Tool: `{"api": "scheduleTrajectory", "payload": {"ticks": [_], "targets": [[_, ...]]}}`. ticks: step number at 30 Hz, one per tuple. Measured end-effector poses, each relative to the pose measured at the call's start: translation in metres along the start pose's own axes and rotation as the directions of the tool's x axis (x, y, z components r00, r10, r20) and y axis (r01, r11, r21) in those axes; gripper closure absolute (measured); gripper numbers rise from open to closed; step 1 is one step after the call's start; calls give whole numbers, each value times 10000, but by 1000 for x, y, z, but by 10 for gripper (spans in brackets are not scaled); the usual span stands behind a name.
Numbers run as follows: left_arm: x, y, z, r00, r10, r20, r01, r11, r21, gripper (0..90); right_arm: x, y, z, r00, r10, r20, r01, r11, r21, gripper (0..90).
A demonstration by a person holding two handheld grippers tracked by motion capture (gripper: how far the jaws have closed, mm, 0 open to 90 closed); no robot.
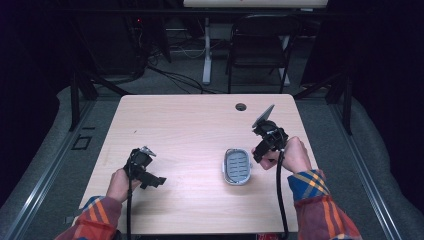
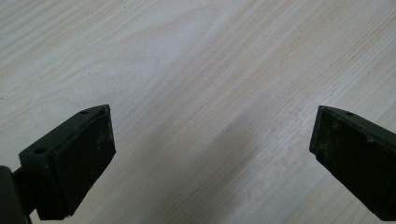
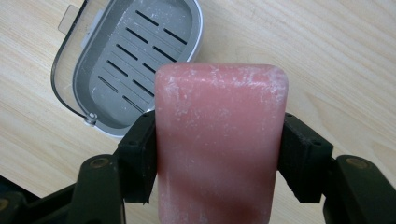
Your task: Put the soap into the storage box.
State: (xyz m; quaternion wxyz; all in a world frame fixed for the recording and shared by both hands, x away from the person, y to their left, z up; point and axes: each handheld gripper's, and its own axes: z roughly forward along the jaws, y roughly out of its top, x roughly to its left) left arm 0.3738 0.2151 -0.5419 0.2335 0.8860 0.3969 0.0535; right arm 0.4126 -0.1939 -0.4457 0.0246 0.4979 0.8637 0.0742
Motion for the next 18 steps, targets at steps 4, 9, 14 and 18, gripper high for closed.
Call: {"api": "scheduleTrajectory", "payload": {"ticks": [4, 9, 14, 18], "targets": [[0, 0, 0, 10000, 21, 13, -20, 10000, -23, 1, 4, 4, 1, 10000, 25, -35, -26, 9999, -110, 372], [0, 0, 0, 10000, 23, 23, -23, 10000, -27, 1, 10, 12, 2, 9997, -224, 16, 224, 9997, 38, 372], [-1, 0, 0, 10000, 28, 41, -28, 10000, -13, 1, 16, 18, 5, 9995, -308, 1, 308, 9995, 101, 372], [0, 0, 0, 10000, 31, 36, -31, 10000, -16, 1, 19, 23, 8, 9988, -498, 7, 498, 9983, 311, 372]]}}
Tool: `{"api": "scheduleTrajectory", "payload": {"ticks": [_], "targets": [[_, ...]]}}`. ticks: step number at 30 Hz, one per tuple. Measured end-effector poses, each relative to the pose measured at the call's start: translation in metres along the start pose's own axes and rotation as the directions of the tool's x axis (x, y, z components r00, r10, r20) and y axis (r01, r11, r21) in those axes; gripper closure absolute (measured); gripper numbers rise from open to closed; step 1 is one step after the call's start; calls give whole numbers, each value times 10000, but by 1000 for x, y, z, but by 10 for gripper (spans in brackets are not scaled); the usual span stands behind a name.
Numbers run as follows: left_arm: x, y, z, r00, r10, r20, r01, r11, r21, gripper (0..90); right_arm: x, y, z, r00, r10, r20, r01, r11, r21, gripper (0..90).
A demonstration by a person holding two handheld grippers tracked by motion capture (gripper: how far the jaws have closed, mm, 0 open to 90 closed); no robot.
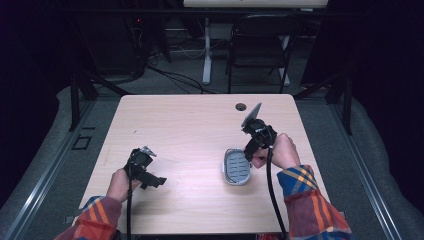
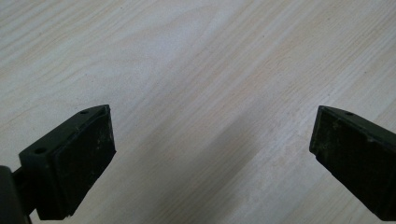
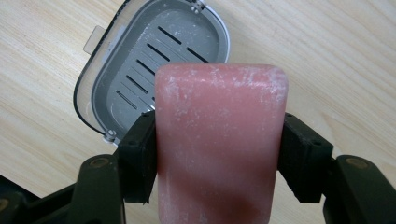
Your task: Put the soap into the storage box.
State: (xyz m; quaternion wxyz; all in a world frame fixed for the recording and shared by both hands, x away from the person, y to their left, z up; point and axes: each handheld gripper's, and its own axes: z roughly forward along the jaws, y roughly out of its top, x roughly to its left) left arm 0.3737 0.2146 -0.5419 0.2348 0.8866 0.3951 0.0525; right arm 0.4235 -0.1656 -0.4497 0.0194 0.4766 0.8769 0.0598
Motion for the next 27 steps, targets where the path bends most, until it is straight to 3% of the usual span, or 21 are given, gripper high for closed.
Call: {"api": "scheduleTrajectory", "payload": {"ticks": [13, 15, 17, 21, 22, 26, 27], "targets": [[0, 0, 0, 10000, 43, -3, -43, 10000, 7, 1, 10, 17, 19, 10000, 5, -52, -2, 9978, 663, 371], [-1, 0, 0, 10000, 48, 9, -48, 10000, -1, 1, 12, 19, 22, 10000, 77, -32, -75, 9986, 527, 371], [-1, 0, -1, 9999, 107, -7, -107, 9999, -27, 1, 13, 22, 23, 10000, -95, 25, 92, 9963, 850, 371], [-1, 1, -1, 9999, 129, -6, -129, 9999, -38, 1, 15, 23, 28, 9999, 120, 49, -124, 9972, 736, 371], [-1, 1, -1, 9999, 132, 0, -132, 9999, -54, 1, 15, 26, 28, 9999, -72, 92, 62, 9944, 1055, 371], [-1, 1, 0, 9999, 151, 1, -151, 9999, -37, 1, 18, 29, 32, 10000, -12, 62, 6, 9946, 1034, 371], [-1, 1, 0, 9999, 151, 1, -151, 9999, -37, 1, 18, 31, 31, 10000, -39, 9, 38, 9904, 1384, 371]]}}
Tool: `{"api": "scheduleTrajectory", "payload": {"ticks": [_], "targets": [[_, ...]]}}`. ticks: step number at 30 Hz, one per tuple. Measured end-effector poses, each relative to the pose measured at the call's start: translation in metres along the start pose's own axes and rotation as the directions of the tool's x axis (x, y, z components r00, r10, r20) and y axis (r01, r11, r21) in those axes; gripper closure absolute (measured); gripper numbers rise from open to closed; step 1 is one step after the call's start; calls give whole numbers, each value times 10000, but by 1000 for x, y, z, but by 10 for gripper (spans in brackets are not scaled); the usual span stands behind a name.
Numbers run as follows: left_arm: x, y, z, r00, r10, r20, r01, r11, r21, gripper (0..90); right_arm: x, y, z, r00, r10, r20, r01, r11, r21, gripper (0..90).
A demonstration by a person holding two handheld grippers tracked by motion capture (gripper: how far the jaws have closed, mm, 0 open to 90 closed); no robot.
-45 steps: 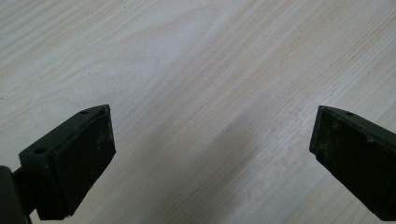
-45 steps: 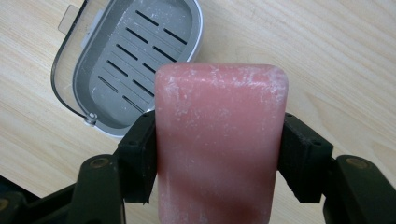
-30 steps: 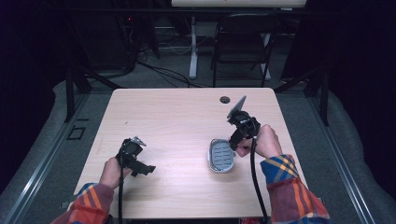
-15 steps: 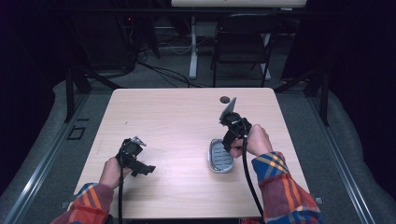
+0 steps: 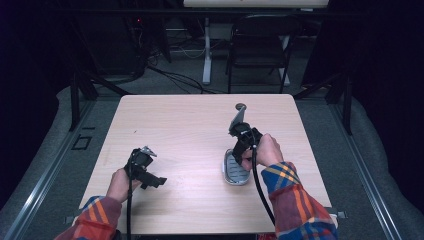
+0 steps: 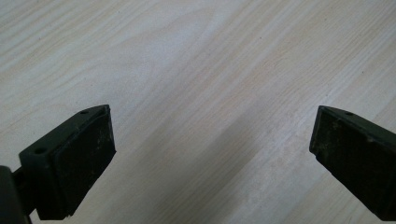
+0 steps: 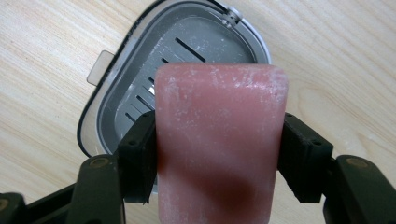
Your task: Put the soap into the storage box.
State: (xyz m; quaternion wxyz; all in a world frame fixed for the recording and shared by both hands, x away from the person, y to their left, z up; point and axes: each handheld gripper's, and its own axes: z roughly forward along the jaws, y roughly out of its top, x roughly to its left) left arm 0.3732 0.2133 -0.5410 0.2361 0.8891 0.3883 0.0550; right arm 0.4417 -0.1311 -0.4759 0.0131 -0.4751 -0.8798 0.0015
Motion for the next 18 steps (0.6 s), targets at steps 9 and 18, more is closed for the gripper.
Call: {"api": "scheduleTrajectory", "payload": {"ticks": [9, 18], "targets": [[-1, 0, 0, 10000, 44, 22, -44, 10000, -8, 1, 8, 7, 9, 9998, 152, 160, -152, 9999, -40, 371], [-1, 1, 0, 9999, 99, 12, -99, 9999, 14, 1, 11, 10, 12, 9994, 339, 110, -338, 9994, -16, 370]]}}
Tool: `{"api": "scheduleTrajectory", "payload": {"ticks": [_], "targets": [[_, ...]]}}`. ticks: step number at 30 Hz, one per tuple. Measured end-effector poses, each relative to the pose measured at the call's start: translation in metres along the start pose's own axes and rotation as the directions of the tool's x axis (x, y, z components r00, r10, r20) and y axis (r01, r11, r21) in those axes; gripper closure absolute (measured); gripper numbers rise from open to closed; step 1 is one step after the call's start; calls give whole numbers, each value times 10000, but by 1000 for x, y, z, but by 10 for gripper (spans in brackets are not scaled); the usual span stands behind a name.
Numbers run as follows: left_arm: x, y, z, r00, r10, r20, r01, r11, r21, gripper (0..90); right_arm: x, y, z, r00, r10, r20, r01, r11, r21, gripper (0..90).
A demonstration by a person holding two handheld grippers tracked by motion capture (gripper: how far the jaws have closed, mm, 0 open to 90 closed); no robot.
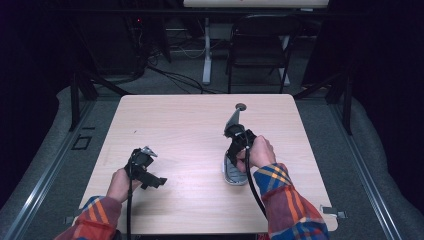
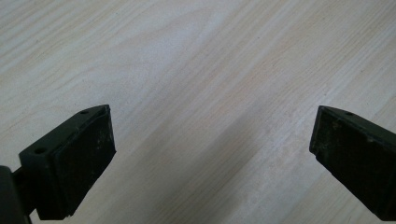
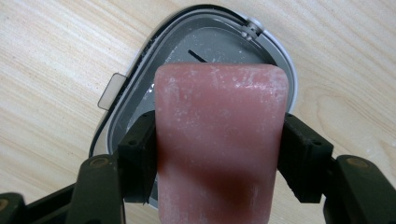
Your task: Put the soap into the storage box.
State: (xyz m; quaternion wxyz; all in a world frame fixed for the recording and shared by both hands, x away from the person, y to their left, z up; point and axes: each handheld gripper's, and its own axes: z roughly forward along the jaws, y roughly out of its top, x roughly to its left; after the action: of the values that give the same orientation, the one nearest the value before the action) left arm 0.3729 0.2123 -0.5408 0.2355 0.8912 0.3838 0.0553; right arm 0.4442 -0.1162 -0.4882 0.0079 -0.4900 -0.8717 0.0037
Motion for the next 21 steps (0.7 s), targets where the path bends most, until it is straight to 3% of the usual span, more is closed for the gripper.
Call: {"api": "scheduleTrajectory", "payload": {"ticks": [9, 10, 13, 14, 16, 17, 21], "targets": [[-1, 0, 1, 10000, 1, 21, -1, 10000, 21, 1, 1, -1, 4, 9991, 377, -169, -377, 9993, -21, 367], [-1, 0, 1, 10000, 22, -18, -22, 10000, -3, 1, 2, -3, 7, 9972, 673, -313, -682, 9972, -312, 366], [-1, 0, 1, 10000, 20, -25, -20, 10000, 15, 1, 0, -4, 2, 9990, 382, -230, -383, 9993, -48, 367], [0, 1, 1, 10000, 27, -4, -27, 10000, 48, 1, 1, -5, 2, 9979, 565, -309, -575, 9978, -326, 371], [0, 1, 1, 10000, 12, -3, -12, 10000, 51, 1, 0, -7, -3, 9990, 364, -278, -373, 9988, -326, 393], [-1, 1, 1, 10000, 13, 14, -13, 10000, 52, 1, 1, -9, -4, 9981, 506, -345, -524, 9972, -541, 393], [-1, 1, 1, 10000, 7, -4, -7, 10000, 42, 1, -2, -12, -10, 9991, 292, -304, -307, 9983, -495, 393]]}}
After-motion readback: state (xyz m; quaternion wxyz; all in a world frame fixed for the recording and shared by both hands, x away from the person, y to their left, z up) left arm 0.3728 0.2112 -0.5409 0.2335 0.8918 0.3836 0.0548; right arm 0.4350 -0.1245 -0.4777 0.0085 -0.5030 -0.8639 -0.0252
